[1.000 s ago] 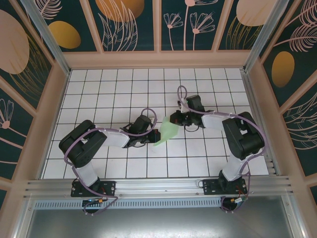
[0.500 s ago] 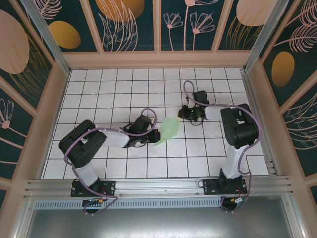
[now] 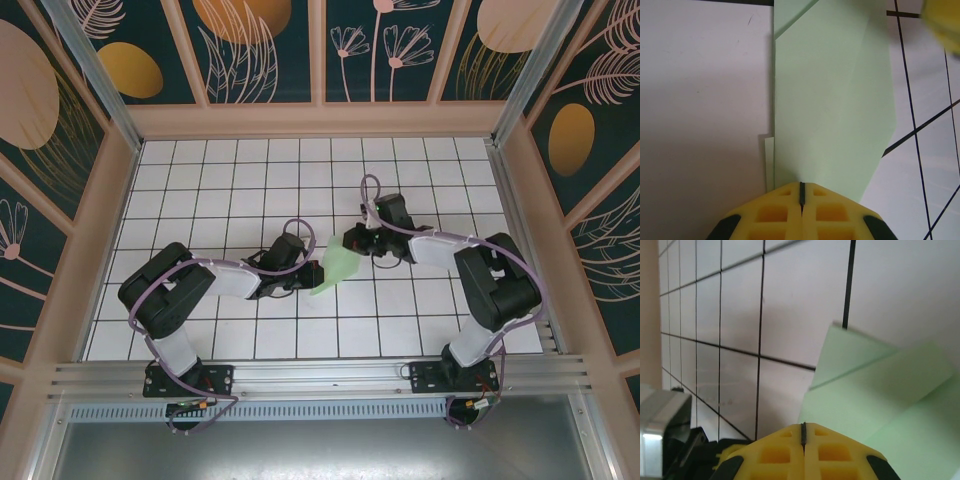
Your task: Fold a paper plane with a square sheet of paper (pick it up from the middle)
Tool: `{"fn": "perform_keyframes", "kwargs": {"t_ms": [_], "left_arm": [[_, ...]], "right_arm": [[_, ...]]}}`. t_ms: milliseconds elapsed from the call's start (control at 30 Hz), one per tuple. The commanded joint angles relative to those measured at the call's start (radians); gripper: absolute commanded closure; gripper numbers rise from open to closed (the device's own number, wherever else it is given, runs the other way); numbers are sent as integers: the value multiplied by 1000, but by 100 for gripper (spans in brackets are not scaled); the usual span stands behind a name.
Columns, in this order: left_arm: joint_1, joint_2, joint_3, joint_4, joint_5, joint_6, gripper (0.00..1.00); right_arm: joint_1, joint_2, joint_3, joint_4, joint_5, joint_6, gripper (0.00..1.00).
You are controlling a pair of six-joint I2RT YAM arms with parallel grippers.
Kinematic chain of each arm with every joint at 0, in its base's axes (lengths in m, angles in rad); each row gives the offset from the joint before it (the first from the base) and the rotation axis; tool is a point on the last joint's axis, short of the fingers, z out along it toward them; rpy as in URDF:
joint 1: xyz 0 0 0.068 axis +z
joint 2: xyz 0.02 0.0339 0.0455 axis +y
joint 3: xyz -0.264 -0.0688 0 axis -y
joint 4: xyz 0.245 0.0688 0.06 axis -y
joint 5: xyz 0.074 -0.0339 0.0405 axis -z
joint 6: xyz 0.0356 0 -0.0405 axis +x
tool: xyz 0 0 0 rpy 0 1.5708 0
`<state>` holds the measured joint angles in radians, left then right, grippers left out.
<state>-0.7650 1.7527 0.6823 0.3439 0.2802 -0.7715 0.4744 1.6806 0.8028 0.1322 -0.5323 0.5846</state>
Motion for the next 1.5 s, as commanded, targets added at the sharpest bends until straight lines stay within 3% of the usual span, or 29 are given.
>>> {"fn": "perform_keyframes", "kwargs": {"t_ms": [0,200,533,733,900,1467], "left_arm": [[-9,20,-47,-178,14,-12,100],[-9,11,-38,-162,21,-24,100],[-9,-69,-3,-130,23,-70,100],[-9,-149,1,-81,50,-125,86],[-9,-110,0,-11,123,-203,85],[-19,-45,-32,-84,111,-246,87]], "right_arm": [[22,40,-19,52,-55,64,100],[60,121,30,0,-88,41,100],[67,205,48,-107,22,10,100],[67,234,53,-145,64,-3,100],[67,243,53,-152,70,-4,100],[67,267,53,-176,84,-5,100]]}}
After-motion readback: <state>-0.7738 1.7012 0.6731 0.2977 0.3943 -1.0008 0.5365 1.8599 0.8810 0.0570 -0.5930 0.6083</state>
